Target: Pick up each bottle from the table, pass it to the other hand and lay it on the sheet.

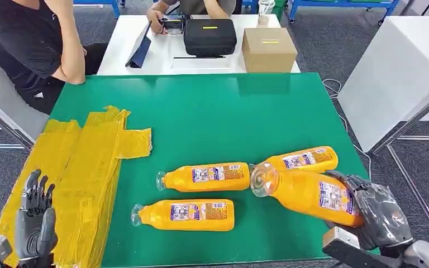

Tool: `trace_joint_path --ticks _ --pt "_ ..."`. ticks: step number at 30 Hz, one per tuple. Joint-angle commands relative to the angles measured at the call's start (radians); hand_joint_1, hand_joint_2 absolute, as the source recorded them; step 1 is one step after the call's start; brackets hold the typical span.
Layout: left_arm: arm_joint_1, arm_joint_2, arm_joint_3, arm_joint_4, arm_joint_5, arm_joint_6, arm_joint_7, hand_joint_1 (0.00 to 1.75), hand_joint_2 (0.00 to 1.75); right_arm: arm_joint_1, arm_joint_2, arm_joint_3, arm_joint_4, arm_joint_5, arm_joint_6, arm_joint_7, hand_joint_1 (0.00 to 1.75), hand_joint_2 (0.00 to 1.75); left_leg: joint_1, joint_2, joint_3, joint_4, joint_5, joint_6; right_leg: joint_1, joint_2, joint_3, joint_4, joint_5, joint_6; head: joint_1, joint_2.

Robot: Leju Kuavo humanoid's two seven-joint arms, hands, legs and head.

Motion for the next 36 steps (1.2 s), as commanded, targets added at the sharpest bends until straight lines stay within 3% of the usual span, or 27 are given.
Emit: trace_joint_path --ticks 1,2,4,7,9,11,16,23,28,36 --pt "-0.043 0.036 -0.042 0.071 -0.005 0.006 0.000 0.00 1.75 -0.084 -0.079 0.107 0.142 -0.012 -0.024 0.011 1.75 1.75 0.001 0.001 0.001 0.000 0.000 -0.006 0.001 -0.001 0.001 -0.001 0.000 -0.002 0.000 0.000" --pt "-0.045 0.044 -0.053 0.068 -0.002 -0.002 0.001 0.00 1.75 -0.103 -0.106 0.139 0.159 -0.024 -0.031 0.011 1.75 1.75 0.001 0.001 0.001 -0.001 0.000 -0.005 0.001 -0.001 0.002 -0.001 0.000 -0.002 0.000 0.000" --pt "-0.087 0.054 -0.101 0.090 0.028 -0.054 0.008 0.00 1.75 -0.331 -0.099 0.310 0.331 -0.030 -0.043 0.012 1.75 1.75 0.001 0.003 0.002 -0.001 0.000 -0.003 0.001 0.002 0.001 -0.001 0.001 -0.001 0.000 0.000" --pt "-0.167 0.062 -0.183 0.130 0.082 -0.115 0.036 0.00 1.75 -0.665 -0.002 0.555 0.613 0.005 -0.084 0.084 1.75 1.75 0.003 0.014 0.002 -0.003 0.001 -0.005 0.003 0.012 0.002 -0.005 0.006 -0.002 0.000 0.000" --pt "-0.228 0.050 -0.236 0.158 0.094 -0.120 0.061 0.00 1.75 -0.800 0.113 0.651 0.737 0.010 -0.099 0.150 1.75 1.75 0.006 0.018 0.001 -0.003 0.002 -0.004 0.004 0.016 0.000 -0.006 0.010 -0.002 0.000 0.000" --pt "-0.291 0.026 -0.267 0.171 0.120 -0.126 0.096 0.00 1.75 -0.861 0.204 0.699 0.763 0.013 -0.126 0.213 1.75 1.75 0.004 0.017 0.001 -0.003 0.004 -0.006 0.003 0.015 -0.002 -0.003 0.010 -0.004 0.000 0.000" --pt "-0.368 0.020 -0.274 0.167 0.110 -0.098 0.150 0.00 1.75 -0.858 0.299 0.719 0.685 0.009 -0.196 0.266 1.75 1.75 0.003 0.008 -0.010 0.001 0.015 -0.008 0.002 0.007 -0.014 0.001 0.016 -0.004 0.000 0.000" --pt "-0.364 0.022 -0.262 0.162 0.113 -0.102 0.160 0.00 1.75 -0.874 0.300 0.706 0.692 -0.004 -0.200 0.269 1.75 1.75 0.003 0.004 -0.012 0.001 0.016 -0.007 0.002 0.003 -0.016 0.005 0.014 -0.003 0.000 0.000" --pt "-0.400 0.020 -0.267 0.178 0.097 -0.104 0.165 0.00 1.75 -0.906 0.376 0.691 0.699 -0.038 -0.215 0.270 1.75 1.75 0.002 0.003 -0.016 0.003 0.016 -0.007 0.001 0.003 -0.019 0.007 0.014 -0.002 0.000 0.000" --pt "-0.407 0.025 -0.252 0.207 0.146 -0.088 0.171 0.00 1.75 -0.864 0.414 0.778 0.655 0.007 -0.245 0.285 1.75 1.75 0.002 0.002 -0.015 0.001 0.016 -0.008 0.001 0.001 -0.018 0.005 0.013 -0.003 0.000 0.000"
